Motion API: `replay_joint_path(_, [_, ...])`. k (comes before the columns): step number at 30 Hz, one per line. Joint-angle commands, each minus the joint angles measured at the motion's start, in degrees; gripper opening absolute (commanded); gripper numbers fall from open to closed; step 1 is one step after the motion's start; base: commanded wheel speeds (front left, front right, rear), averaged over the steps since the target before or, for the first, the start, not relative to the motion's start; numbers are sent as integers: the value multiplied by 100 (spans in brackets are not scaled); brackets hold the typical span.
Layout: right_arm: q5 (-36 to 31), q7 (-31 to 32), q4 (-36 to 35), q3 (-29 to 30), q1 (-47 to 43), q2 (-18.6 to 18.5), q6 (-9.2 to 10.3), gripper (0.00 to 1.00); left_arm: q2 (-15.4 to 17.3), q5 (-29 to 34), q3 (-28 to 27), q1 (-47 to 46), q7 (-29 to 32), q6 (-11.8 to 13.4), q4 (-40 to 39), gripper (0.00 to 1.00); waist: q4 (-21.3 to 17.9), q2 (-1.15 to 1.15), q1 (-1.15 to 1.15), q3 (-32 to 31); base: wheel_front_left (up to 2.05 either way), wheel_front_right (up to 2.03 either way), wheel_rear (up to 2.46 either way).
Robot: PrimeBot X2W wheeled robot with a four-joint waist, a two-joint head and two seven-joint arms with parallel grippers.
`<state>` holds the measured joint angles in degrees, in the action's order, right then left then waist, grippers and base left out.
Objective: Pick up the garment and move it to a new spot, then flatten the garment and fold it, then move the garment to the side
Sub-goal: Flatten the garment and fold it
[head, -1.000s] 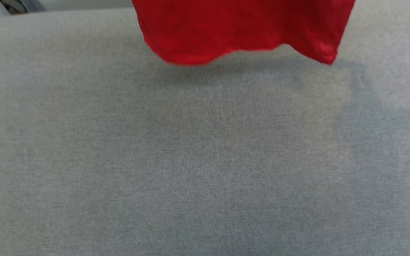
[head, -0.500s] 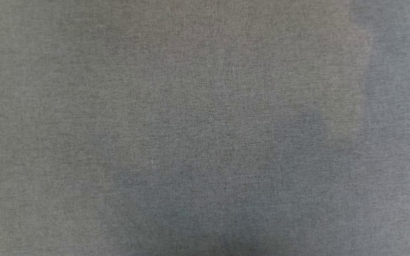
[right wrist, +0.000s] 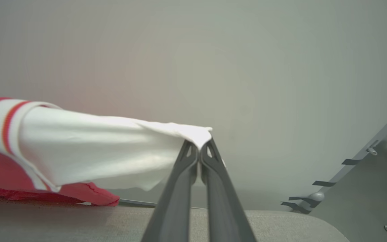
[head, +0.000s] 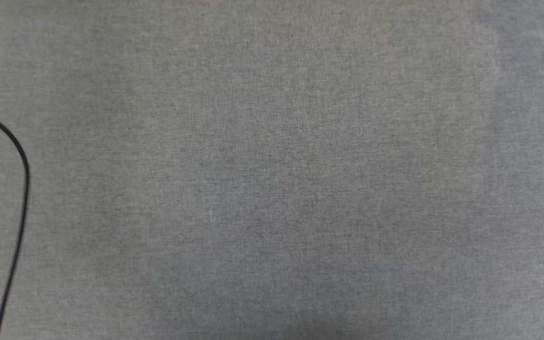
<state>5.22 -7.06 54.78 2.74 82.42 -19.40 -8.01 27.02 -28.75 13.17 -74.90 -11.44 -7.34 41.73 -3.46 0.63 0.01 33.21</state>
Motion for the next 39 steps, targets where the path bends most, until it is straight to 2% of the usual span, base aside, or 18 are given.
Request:
replay_joint_path(1, [57,-3,91,-54,-241,-111,53,0,51,-108,4,306,-66,0,42,0,48,-63,-1,-294,0,0,0])
replay_joint_path(6, [434,267,368,-438,-1004,-209,53,0,21,-241,197,1436,-111,-8,112,0,78,-63,-1,-849,0,0,0])
replay_joint_path(12, [1422,1157,340,-991,-2038,-315,53,0,66,-371,440,2665,127,-11,43,0,100,-63,-1,-1572,0,0,0])
replay_joint_path(16, [2095,1874,-49,-1353,-2810,-626,53,0,172,-460,638,3471,594,-12,-111,0,121,-63,-1,-1996,0,0,0])
replay_joint_path(22, [2942,2800,-791,-1655,-3963,-1081,53,0,398,-732,829,4616,1616,-1,-579,0,120,-63,-1,-2510,0,0,0])
replay_joint_path(31, [3724,3850,-1812,-1430,-5435,-1465,53,0,698,-1110,952,6015,2714,320,-1844,0,134,-63,-1,-2987,0,0,0])
replay_joint_path(39, [3862,4663,-2553,-799,-6595,-1511,53,0,950,-1415,971,6981,3353,671,-2946,0,130,-63,-1,-3144,0,0,0])
